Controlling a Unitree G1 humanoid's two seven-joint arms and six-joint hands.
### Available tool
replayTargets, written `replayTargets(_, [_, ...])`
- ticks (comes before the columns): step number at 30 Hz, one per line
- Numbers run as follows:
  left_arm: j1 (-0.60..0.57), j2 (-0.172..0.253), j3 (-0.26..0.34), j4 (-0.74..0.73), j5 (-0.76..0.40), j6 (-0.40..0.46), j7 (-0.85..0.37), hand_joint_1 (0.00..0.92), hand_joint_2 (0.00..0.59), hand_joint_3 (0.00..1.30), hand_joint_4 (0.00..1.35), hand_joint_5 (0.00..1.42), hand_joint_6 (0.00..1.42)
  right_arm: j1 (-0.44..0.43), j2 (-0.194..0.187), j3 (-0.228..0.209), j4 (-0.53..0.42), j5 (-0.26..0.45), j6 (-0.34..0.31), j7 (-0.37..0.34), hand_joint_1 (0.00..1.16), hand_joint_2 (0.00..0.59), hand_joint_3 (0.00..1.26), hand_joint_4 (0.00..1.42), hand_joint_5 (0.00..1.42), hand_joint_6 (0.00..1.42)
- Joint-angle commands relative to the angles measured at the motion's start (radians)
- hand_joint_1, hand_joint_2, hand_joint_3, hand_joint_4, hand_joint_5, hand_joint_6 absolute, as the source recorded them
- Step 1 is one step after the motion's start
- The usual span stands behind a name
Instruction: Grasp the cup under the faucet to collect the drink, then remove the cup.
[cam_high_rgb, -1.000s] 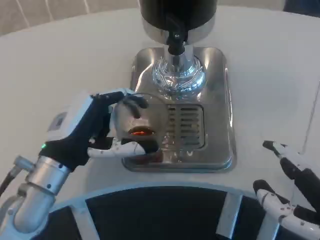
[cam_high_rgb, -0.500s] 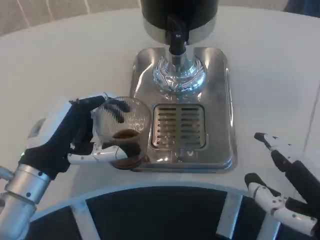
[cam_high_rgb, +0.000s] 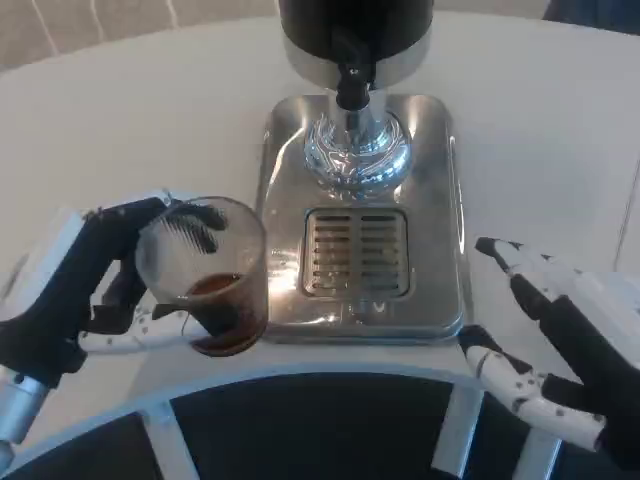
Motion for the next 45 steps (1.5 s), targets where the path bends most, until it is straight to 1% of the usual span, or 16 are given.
replayTargets(1, [0.053,0.014,0.039,-0.083,-0.059,-0.008,-0.031,0.633,0.000,0.95,1.16,1.35,1.42,-0.002,0.004,0.028,-0.015,-0.023,-0.034,0.002,0.13,0.484,0.02,0.00,0.00,0.00])
replayTargets(5, [0.110,0.011,0.065,-0.155,-0.093,-0.006,-0.065,0.634,0.000,0.95,1.17,1.35,1.42,0.004,0.014,0.055,-0.028,-0.047,-0.062,0.004,0.13,0.485,0.02,0.00,0.00,0.00])
replayTargets(11, [0.176,0.011,0.086,-0.235,-0.132,-0.019,-0.107,0.635,0.000,0.95,1.16,1.35,1.42,0.021,0.020,0.094,-0.046,-0.081,-0.112,0.018,0.14,0.489,0.02,0.00,0.00,0.00])
replayTargets(13, [0.196,0.010,0.092,-0.259,-0.143,-0.026,-0.122,0.635,0.000,0.96,1.16,1.35,1.42,0.035,0.024,0.112,-0.054,-0.090,-0.142,0.029,0.14,0.491,0.02,0.00,0.00,0.00])
replayTargets(15, [0.212,0.008,0.096,-0.277,-0.155,-0.027,-0.135,0.635,0.000,0.96,1.16,1.35,1.42,0.045,0.032,0.120,-0.057,-0.097,-0.170,0.036,0.14,0.492,0.02,0.00,0.00,0.00])
replayTargets(23, [0.278,0.003,0.103,-0.350,-0.199,-0.036,-0.186,0.640,0.000,0.96,1.16,1.35,1.42,0.079,0.094,0.115,-0.057,-0.119,-0.289,0.073,0.15,0.494,0.02,0.00,0.00,0.00])
replayTargets(30, [0.307,-0.002,0.111,-0.380,-0.223,-0.032,-0.212,0.642,0.000,0.95,1.15,1.35,1.42,0.098,0.153,0.104,-0.057,-0.130,-0.363,0.110,0.15,0.500,0.01,0.00,0.00,0.00])
replayTargets(32, [0.318,-0.001,0.109,-0.387,-0.232,-0.034,-0.224,0.643,0.000,0.95,1.16,1.35,1.42,0.103,0.166,0.105,-0.057,-0.134,-0.375,0.120,0.16,0.502,0.01,0.00,0.00,0.00])
replayTargets(37, [0.333,-0.004,0.109,-0.403,-0.240,-0.039,-0.242,0.643,0.000,0.96,1.15,1.35,1.42,0.105,0.184,0.106,-0.057,-0.141,-0.389,0.141,0.16,0.504,0.01,0.00,0.00,0.00])
replayTargets(45, [0.332,-0.014,0.107,-0.399,-0.240,-0.034,-0.258,0.643,0.000,0.96,1.15,1.35,1.42,0.087,0.188,0.107,-0.057,-0.148,-0.376,0.163,0.16,0.505,0.01,0.00,0.00,0.00])
